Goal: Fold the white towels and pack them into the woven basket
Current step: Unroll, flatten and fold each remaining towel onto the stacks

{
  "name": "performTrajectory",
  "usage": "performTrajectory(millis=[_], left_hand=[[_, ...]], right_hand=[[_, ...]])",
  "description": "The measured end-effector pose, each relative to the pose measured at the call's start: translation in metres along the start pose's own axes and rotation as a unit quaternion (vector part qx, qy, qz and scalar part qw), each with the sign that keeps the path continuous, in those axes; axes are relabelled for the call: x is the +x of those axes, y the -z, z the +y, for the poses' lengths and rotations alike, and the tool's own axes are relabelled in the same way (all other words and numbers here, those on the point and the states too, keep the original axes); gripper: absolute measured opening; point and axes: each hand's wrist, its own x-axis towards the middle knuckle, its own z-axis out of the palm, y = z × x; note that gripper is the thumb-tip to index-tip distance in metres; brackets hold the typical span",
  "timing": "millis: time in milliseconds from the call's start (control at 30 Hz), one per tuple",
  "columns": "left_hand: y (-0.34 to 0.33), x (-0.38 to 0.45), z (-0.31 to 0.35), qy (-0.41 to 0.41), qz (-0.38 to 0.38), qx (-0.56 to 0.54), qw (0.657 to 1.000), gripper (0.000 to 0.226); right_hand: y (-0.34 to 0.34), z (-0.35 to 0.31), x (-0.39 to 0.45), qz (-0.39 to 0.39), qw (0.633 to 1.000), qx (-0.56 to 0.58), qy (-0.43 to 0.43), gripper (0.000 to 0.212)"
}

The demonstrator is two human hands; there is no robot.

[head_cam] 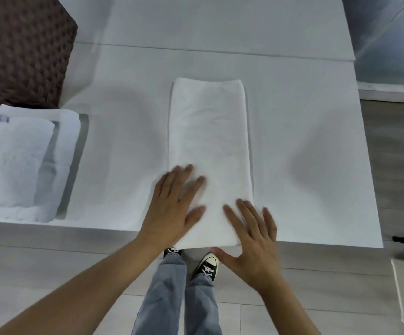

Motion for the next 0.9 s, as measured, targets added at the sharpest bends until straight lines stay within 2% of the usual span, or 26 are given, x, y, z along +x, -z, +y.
performTrajectory(millis=[67,167,233,300,367,433,533,600,667,700,767,900], left_hand=[[-0.001,-0.03,0.005,-0.043,-0.034,0.0,0.999,0.077],[-0.002,-0.062,0.003,-0.066,-0.094,0.021,0.993,0.103],[-0.002,-0.069,0.001,-0.067,-0.112,0.034,0.991,0.113],[-0.002,-0.072,0.003,-0.043,-0.099,0.014,0.994,0.116],[0.002,-0.073,0.006,-0.013,-0.064,-0.03,0.997,0.105],[0.005,-0.072,0.008,0.004,-0.013,-0.09,0.996,0.079],[0.015,-0.066,0.018,0.083,0.044,-0.191,0.977,0.047],[0.026,-0.057,0.024,0.181,0.065,-0.225,0.955,0.036],[0.038,-0.048,0.028,0.248,0.059,-0.258,0.932,0.032],[0.044,-0.044,0.029,0.255,0.05,-0.282,0.924,0.022],[0.056,-0.037,0.03,0.264,0.062,-0.326,0.905,0.022],[0.071,-0.03,0.028,0.296,0.13,-0.368,0.872,0.031]], right_hand=[[0.003,0.007,-0.003,-0.02,0.999,-0.02,0.025,0.084],[0.0,0.011,-0.006,-0.001,1.0,-0.009,0.024,0.087],[-0.002,0.01,-0.01,0.02,0.999,0.011,0.027,0.077],[-0.001,0.007,-0.015,0.042,0.998,0.029,0.03,0.059],[0.008,0.005,-0.014,0.065,0.996,0.052,0.022,0.037],[0.02,0.003,-0.008,0.061,0.995,0.076,-0.015,0.039],[0.034,-0.007,0.005,0.074,0.979,0.152,-0.114,0.02],[0.042,-0.016,0.013,0.065,0.937,0.241,-0.244,0.024],[0.053,-0.024,0.019,0.061,0.875,0.342,-0.338,0.03],[0.062,-0.029,0.024,0.064,0.852,0.387,-0.348,0.035],[0.08,-0.037,0.033,0.063,0.824,0.462,-0.324,0.035],[0.097,-0.047,0.046,-0.027,0.831,0.503,-0.237,0.022]])
